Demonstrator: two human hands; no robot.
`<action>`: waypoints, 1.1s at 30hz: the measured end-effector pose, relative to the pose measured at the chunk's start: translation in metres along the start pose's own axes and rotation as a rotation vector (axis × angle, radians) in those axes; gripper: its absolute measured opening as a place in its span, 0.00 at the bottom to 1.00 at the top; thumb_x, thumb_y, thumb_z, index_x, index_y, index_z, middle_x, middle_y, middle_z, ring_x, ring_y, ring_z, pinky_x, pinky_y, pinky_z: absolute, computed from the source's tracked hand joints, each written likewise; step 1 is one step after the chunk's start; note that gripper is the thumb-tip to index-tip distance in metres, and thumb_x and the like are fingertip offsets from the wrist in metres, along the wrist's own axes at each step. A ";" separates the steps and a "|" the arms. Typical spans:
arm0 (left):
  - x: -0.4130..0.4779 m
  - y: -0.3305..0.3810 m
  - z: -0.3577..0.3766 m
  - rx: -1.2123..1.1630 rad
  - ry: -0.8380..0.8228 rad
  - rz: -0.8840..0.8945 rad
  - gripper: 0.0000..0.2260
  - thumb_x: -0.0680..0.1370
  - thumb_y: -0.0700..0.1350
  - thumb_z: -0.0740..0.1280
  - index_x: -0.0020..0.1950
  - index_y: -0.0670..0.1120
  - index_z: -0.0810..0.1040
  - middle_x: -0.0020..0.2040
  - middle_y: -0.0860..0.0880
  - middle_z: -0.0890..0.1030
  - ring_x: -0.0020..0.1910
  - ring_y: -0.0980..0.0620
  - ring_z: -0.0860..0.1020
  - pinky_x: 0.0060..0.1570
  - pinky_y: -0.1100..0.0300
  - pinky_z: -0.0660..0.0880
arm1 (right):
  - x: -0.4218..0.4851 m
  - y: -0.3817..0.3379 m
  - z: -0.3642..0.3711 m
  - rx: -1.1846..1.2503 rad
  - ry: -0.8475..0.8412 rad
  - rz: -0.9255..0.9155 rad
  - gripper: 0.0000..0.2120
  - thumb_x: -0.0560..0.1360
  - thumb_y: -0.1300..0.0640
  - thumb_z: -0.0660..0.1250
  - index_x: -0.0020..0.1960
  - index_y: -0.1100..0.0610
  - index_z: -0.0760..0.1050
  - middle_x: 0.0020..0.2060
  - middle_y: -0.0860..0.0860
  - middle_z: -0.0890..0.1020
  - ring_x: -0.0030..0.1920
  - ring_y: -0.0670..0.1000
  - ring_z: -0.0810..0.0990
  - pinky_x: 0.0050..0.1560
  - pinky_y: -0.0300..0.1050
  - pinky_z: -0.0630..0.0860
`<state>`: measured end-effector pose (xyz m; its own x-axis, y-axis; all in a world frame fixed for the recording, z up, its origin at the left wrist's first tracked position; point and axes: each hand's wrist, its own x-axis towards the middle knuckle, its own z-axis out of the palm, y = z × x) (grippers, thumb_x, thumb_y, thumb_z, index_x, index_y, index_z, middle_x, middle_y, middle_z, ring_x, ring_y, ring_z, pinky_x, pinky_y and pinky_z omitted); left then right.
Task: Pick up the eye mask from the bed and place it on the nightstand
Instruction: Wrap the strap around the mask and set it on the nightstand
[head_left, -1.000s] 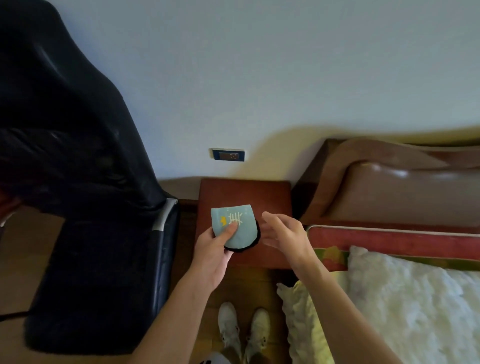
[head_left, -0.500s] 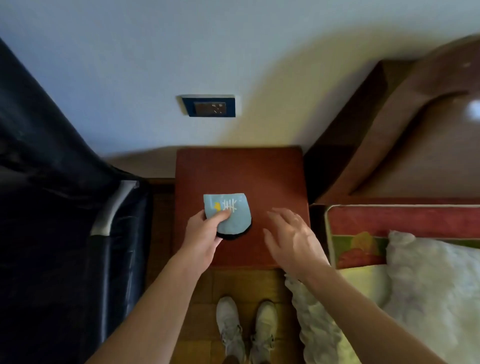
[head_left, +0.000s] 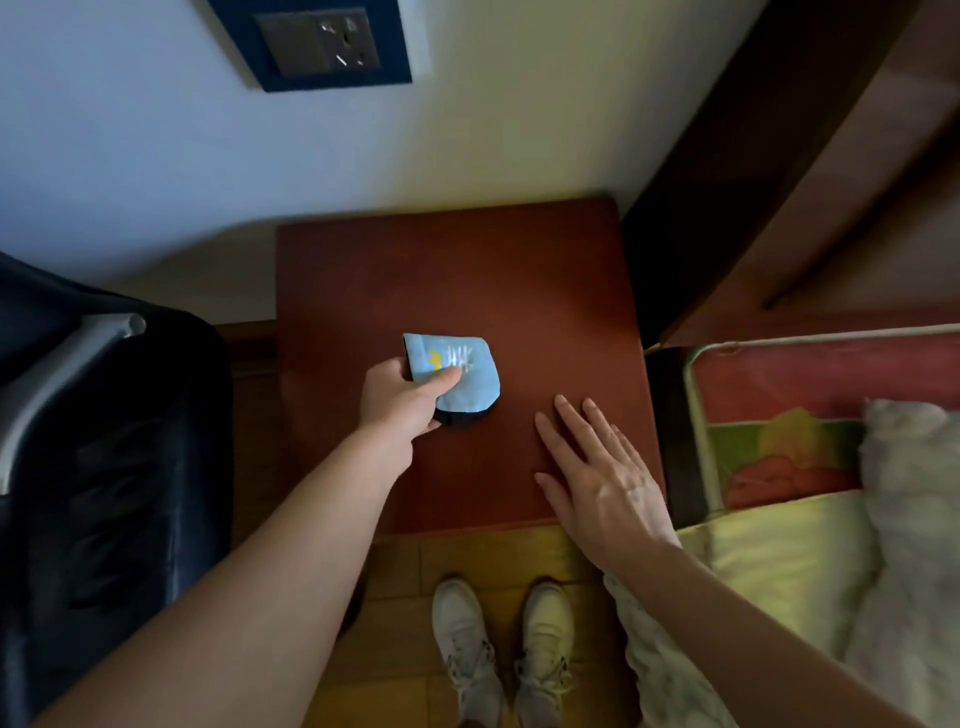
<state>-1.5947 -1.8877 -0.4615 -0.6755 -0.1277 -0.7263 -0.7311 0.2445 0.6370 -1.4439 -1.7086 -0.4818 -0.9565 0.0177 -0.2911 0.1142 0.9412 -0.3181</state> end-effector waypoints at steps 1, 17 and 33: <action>0.002 0.000 0.002 0.061 0.021 0.041 0.10 0.70 0.46 0.77 0.47 0.49 0.80 0.47 0.49 0.84 0.48 0.50 0.83 0.46 0.50 0.82 | 0.000 0.000 0.002 -0.001 -0.002 0.004 0.28 0.80 0.43 0.57 0.78 0.51 0.65 0.79 0.53 0.66 0.79 0.59 0.61 0.74 0.60 0.68; -0.059 -0.060 -0.015 1.355 -0.050 0.988 0.31 0.80 0.59 0.56 0.77 0.42 0.60 0.79 0.44 0.60 0.76 0.47 0.61 0.68 0.50 0.68 | -0.004 0.008 0.018 -0.066 0.033 -0.029 0.32 0.80 0.36 0.56 0.80 0.49 0.60 0.80 0.52 0.61 0.80 0.57 0.58 0.76 0.58 0.64; -0.042 -0.051 0.003 1.343 -0.076 0.832 0.37 0.80 0.61 0.54 0.79 0.45 0.40 0.80 0.49 0.39 0.79 0.53 0.39 0.77 0.49 0.49 | -0.003 0.006 0.014 -0.160 -0.035 -0.025 0.33 0.80 0.36 0.49 0.81 0.48 0.54 0.81 0.52 0.57 0.81 0.57 0.55 0.77 0.56 0.59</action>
<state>-1.5287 -1.8919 -0.4643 -0.7912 0.5068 -0.3422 0.4685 0.8620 0.1935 -1.4364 -1.7076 -0.4958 -0.9482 -0.0155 -0.3174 0.0437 0.9830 -0.1785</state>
